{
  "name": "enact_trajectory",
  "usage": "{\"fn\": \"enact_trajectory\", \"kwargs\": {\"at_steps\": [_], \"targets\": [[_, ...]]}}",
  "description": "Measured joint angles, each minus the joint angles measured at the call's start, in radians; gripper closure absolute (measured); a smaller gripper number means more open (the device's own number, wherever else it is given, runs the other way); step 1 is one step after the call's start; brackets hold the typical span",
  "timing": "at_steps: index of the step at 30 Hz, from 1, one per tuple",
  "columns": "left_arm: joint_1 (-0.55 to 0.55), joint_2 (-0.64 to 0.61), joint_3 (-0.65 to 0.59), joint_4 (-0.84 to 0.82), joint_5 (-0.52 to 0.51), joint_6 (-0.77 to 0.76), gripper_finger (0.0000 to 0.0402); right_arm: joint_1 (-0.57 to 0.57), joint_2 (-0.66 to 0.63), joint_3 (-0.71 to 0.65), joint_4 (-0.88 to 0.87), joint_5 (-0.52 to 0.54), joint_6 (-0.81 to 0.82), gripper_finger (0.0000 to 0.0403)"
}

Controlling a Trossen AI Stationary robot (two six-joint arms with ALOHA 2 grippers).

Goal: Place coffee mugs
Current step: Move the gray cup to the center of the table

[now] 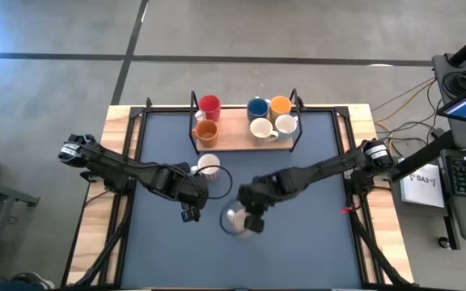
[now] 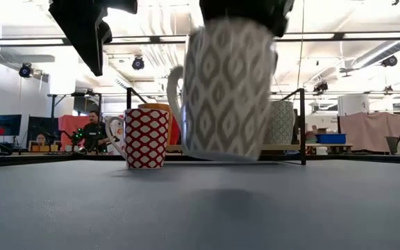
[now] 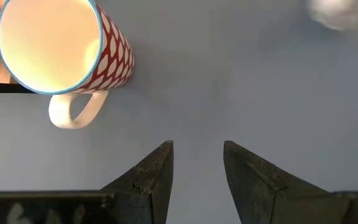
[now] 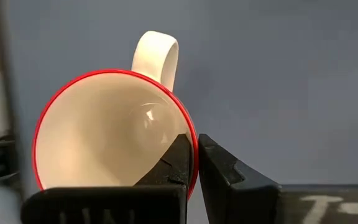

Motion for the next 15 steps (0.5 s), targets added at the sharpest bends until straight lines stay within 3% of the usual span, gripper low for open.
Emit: {"fn": "enact_trajectory", "kwargs": {"at_steps": [15], "targets": [[-0.004,0.0,0.0,-0.008,0.0,0.02,0.0278,-0.331,-0.001,0.002,-0.053,0.023,-0.169,0.0392]]}}
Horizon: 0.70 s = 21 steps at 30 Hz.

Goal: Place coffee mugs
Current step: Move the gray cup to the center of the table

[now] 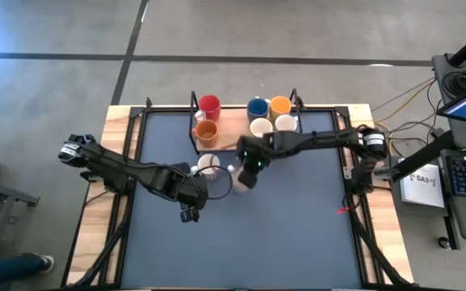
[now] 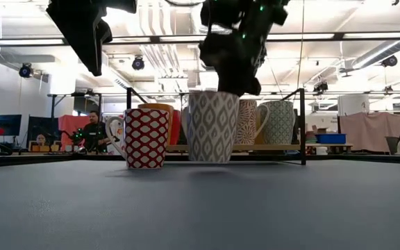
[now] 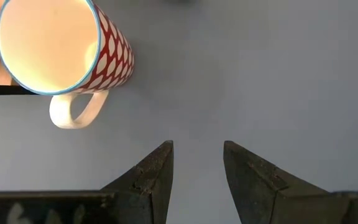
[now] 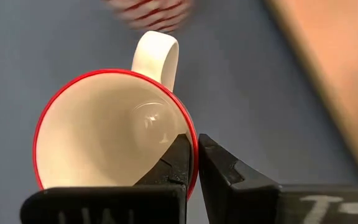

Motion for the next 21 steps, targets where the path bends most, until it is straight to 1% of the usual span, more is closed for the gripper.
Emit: {"fn": "enact_trajectory", "kwargs": {"at_steps": [4,8,21], "targets": [[-0.003,0.0,0.0,0.0,-0.007,0.003,0.0278,-0.072,0.0,0.0,0.002,0.001,-0.019,0.0392],[-0.006,0.0,0.0,0.0,-0.022,0.003,0.0278,-0.11,0.0,0.0,0.001,0.0,-0.062,0.0391],[-0.008,0.0,0.0,0.002,-0.024,0.002,0.0278,-0.117,0.0,0.0,0.002,-0.006,-0.116,0.039]]}}
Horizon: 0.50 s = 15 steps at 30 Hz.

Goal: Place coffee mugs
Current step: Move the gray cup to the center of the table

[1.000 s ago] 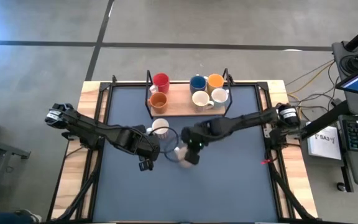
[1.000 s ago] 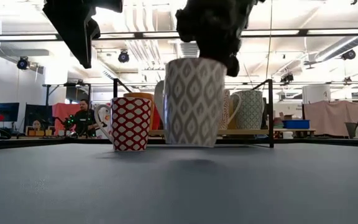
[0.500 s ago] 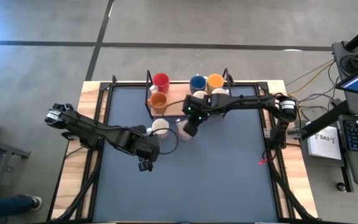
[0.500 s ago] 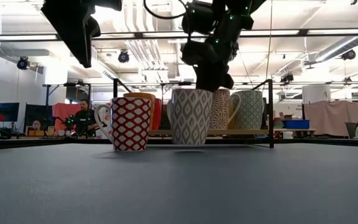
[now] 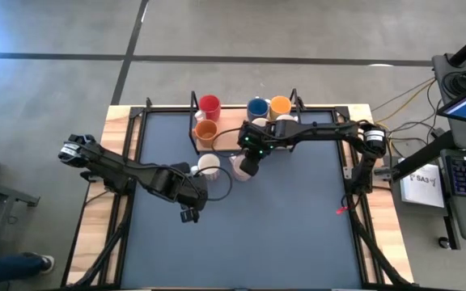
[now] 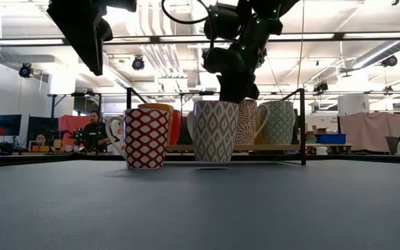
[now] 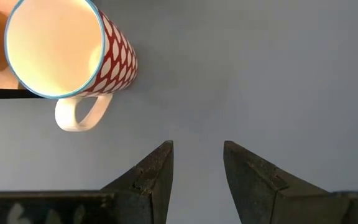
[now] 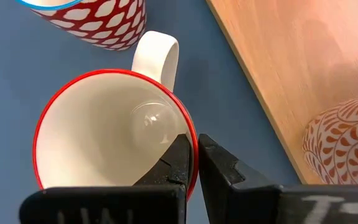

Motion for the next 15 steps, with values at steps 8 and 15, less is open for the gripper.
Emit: {"fn": "enact_trajectory", "kwargs": {"at_steps": [8,15], "targets": [[0.0,0.0,0.0,0.0,0.0,-0.006,0.0278,0.0,0.001,0.0,0.0,-0.001,-0.032,0.039],[0.0,0.0,0.0,0.0,0.0,-0.007,0.0278,0.0,0.002,0.0,-0.005,0.0,-0.039,0.0392]]}}
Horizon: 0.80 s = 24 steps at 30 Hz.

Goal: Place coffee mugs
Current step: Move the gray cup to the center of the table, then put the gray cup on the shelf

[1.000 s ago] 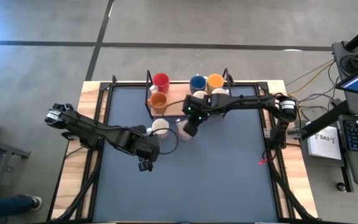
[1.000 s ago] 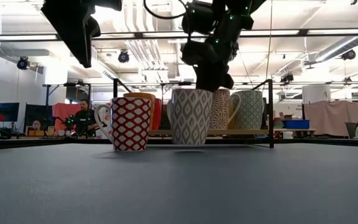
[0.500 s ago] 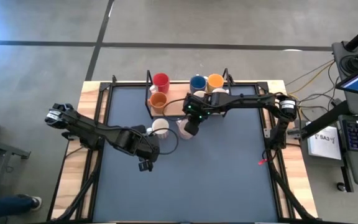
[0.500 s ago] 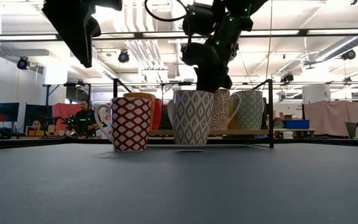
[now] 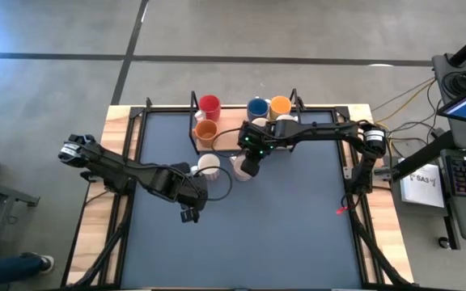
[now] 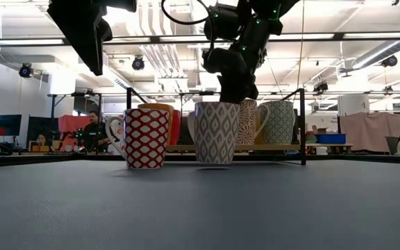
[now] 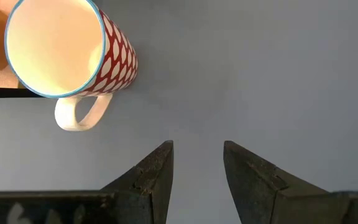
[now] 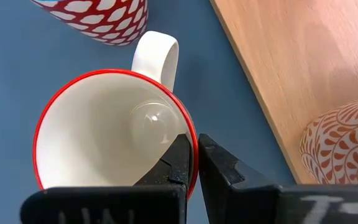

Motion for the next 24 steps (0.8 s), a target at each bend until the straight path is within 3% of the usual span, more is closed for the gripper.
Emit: {"fn": "enact_trajectory", "kwargs": {"at_steps": [5,14,20,24], "targets": [[0.0,0.0,0.0,0.0,0.0,0.0,0.0278,0.0,0.0,0.0,0.0,0.0,0.004,0.0386],[0.0,0.0,0.0,0.0,0.0,0.0,0.0278,-0.001,0.0,0.001,-0.001,0.002,0.013,0.0312],[0.0,0.0,0.0,-0.001,0.0,0.0,0.0278,-0.004,-0.011,0.109,-0.122,-0.001,-0.029,0.0296],[0.0,0.0,0.0,0.0,0.0,-0.004,0.0278,0.02,-0.011,0.149,-0.181,-0.125,-0.057,0.0305]]}}
